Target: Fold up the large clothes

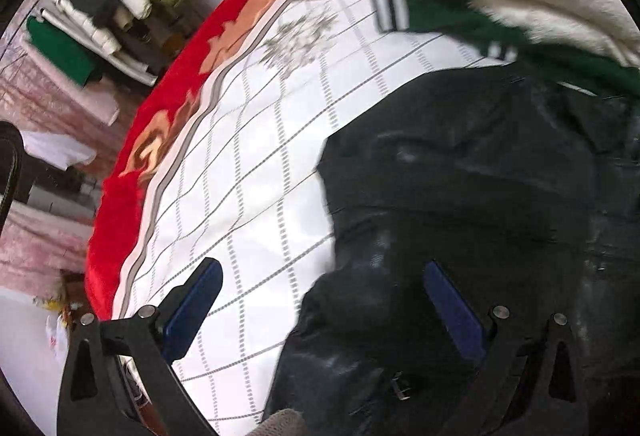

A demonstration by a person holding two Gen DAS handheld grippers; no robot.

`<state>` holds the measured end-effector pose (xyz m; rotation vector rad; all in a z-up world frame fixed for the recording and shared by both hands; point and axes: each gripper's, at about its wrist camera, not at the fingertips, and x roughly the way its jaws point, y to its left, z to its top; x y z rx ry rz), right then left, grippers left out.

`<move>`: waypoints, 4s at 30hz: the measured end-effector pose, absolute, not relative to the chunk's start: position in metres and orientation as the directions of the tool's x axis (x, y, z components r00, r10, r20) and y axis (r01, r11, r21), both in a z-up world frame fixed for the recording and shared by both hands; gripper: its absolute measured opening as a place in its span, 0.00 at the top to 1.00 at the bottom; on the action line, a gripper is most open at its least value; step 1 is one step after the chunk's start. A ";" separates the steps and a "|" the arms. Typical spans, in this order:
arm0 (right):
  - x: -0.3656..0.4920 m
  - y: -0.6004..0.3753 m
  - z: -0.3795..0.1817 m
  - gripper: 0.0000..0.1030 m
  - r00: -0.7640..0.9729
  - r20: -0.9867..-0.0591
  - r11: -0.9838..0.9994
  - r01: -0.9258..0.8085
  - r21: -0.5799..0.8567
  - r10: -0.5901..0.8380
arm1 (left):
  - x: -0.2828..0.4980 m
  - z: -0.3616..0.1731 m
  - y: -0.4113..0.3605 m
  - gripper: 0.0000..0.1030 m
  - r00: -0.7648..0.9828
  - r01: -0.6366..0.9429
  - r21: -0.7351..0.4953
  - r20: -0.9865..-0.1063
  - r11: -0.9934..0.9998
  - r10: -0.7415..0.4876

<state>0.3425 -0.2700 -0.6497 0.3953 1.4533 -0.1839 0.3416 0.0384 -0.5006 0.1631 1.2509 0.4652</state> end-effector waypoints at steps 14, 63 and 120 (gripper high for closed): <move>0.327 -0.289 -0.644 0.90 0.101 -0.988 0.848 0.507 0.153 0.118 | 0.365 -0.557 0.063 0.00 0.167 -0.281 0.323 -0.911 0.904 0.377; 0.163 -0.386 -0.589 0.31 -0.132 -0.991 0.999 0.048 0.022 0.028 | 0.047 -0.534 -0.240 0.00 0.130 -0.039 0.656 -0.744 0.753 0.655; 0.320 -0.245 -0.636 0.87 0.138 -0.821 0.806 0.159 0.570 0.554 | 0.126 -0.560 -0.172 0.94 0.023 -0.233 0.554 -0.819 0.799 0.574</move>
